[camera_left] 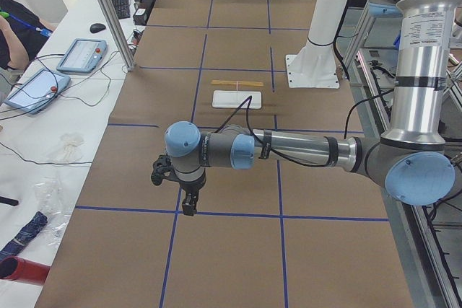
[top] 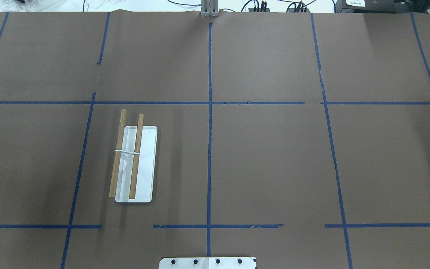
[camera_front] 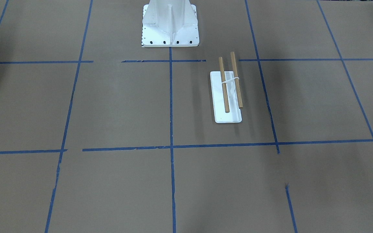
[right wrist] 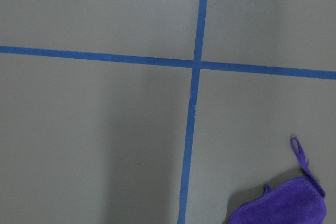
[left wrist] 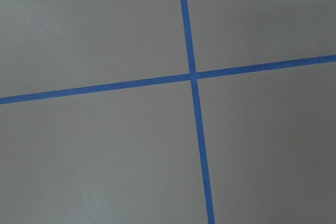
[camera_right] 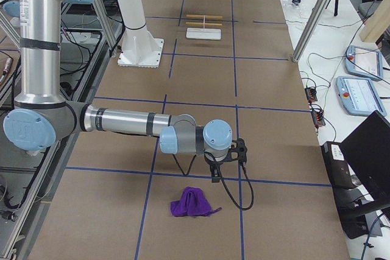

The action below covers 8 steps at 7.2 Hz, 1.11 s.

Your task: Hang towel on rack

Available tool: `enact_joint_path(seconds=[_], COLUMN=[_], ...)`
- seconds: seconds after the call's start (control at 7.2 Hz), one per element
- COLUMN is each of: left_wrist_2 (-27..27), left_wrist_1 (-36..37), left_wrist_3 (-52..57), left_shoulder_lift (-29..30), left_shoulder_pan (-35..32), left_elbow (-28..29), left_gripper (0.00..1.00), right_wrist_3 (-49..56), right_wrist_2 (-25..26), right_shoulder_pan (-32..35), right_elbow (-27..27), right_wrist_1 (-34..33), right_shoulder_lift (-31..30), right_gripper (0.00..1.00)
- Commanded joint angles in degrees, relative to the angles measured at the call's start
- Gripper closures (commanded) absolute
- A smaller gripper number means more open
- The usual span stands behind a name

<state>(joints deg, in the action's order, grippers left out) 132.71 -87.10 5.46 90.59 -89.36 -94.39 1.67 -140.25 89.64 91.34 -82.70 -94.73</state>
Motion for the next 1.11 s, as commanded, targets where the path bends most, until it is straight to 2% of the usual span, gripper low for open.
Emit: enact_joint_path(seconds=[0.0, 0.28, 0.42, 0.56, 0.69, 0.83, 0.97], left_wrist_2=[0.1, 0.0, 0.0, 0.1, 0.1, 0.1, 0.1], left_wrist_1=[0.0, 0.0, 0.1, 0.0, 0.0, 0.0, 0.0], left_wrist_3=[0.0, -0.2, -0.2, -0.2, -0.2, -0.2, -0.2], left_shoulder_lift=[0.0, 0.2, 0.2, 0.2, 0.3, 0.4, 0.4], left_shoulder_pan=[0.0, 0.0, 0.0, 0.0, 0.0, 0.0, 0.0], left_elbow=[-0.3, -1.6, -1.8, -1.9, -2.0, -2.1, -2.3], left_gripper=[0.00, 0.00, 0.00, 0.00, 0.00, 0.00, 0.00], right_wrist_3=[0.0, 0.1, 0.3, 0.6, 1.0, 0.8, 0.5], right_wrist_2=[0.0, 0.2, 0.2, 0.6, 1.2, 1.8, 1.8], right_shoulder_pan=[0.0, 0.1, 0.2, -0.3, -0.3, -0.3, -0.3], right_elbow=[0.0, 3.8, 4.0, -0.7, -3.3, -8.8, -16.6], right_wrist_1=[0.0, 0.1, -0.1, 0.2, 4.8, 14.8, 24.0], right_shoulder_lift=[0.0, 0.7, 1.1, 1.1, -0.6, -2.5, -2.6], right_gripper=[0.00, 0.00, 0.00, 0.00, 0.00, 0.00, 0.00])
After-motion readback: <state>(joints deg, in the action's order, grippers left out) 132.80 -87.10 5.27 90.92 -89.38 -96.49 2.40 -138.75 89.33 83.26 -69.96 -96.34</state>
